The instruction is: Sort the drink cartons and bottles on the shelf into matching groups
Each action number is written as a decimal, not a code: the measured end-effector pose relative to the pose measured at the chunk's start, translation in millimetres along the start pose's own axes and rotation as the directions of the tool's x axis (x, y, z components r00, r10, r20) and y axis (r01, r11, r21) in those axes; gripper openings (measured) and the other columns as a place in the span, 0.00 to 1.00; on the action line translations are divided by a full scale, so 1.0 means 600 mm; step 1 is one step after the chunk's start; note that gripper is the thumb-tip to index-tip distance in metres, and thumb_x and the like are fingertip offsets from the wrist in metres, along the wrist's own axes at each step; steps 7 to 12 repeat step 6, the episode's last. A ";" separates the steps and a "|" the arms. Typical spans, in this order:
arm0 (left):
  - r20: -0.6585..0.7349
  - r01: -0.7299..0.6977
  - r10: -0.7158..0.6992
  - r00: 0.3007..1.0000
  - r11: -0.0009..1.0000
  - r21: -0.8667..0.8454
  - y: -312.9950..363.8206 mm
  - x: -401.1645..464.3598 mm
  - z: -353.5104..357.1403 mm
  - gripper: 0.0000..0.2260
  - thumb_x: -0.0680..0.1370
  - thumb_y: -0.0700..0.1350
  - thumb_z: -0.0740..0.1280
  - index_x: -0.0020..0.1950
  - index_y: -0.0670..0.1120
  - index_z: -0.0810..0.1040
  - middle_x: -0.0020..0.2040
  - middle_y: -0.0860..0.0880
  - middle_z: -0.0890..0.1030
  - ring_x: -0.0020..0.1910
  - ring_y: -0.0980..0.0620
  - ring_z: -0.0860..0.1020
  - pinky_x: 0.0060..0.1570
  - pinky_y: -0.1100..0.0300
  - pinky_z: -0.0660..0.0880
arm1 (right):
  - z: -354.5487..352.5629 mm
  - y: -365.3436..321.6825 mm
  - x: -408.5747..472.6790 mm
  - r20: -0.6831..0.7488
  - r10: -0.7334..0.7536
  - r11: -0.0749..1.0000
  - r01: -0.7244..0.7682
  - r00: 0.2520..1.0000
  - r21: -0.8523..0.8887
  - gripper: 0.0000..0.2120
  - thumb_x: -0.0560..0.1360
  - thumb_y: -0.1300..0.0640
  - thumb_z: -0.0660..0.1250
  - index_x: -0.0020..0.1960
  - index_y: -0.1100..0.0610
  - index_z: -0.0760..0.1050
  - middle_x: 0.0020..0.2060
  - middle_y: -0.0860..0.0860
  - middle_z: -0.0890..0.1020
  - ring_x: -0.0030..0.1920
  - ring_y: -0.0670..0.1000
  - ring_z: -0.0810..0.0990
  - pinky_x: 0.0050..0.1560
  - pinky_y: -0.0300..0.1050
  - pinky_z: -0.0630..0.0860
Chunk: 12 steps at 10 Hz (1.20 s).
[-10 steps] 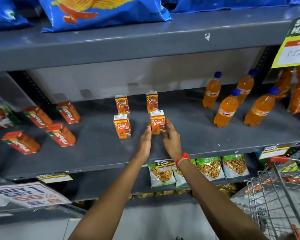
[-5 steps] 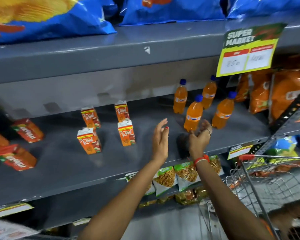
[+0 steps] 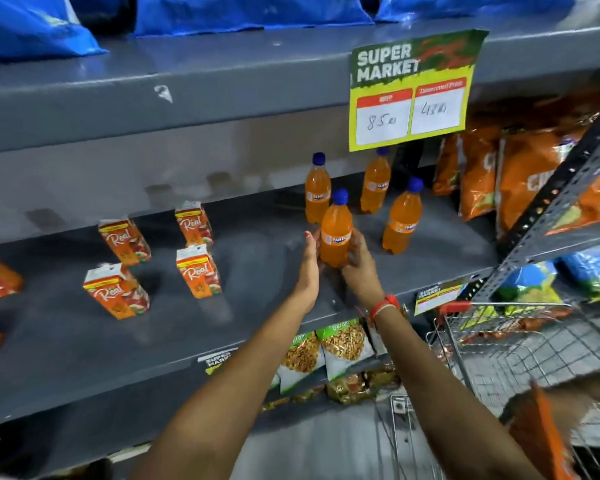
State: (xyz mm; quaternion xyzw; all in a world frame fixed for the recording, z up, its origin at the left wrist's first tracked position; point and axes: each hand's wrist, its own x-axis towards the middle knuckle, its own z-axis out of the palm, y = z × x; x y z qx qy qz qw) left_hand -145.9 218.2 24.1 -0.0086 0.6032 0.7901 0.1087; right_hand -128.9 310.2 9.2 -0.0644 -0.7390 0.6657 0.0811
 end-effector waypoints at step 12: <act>-0.065 -0.326 0.520 0.852 0.622 0.712 0.042 -0.109 -0.088 0.23 0.80 0.52 0.51 0.74 0.50 0.51 0.77 0.48 0.53 0.76 0.52 0.49 0.75 0.47 0.48 | 0.005 -0.054 -0.081 -0.185 -0.410 0.839 0.290 0.893 -0.461 0.29 0.78 0.54 0.58 0.74 0.55 0.49 0.76 0.57 0.54 0.76 0.56 0.47 0.75 0.60 0.49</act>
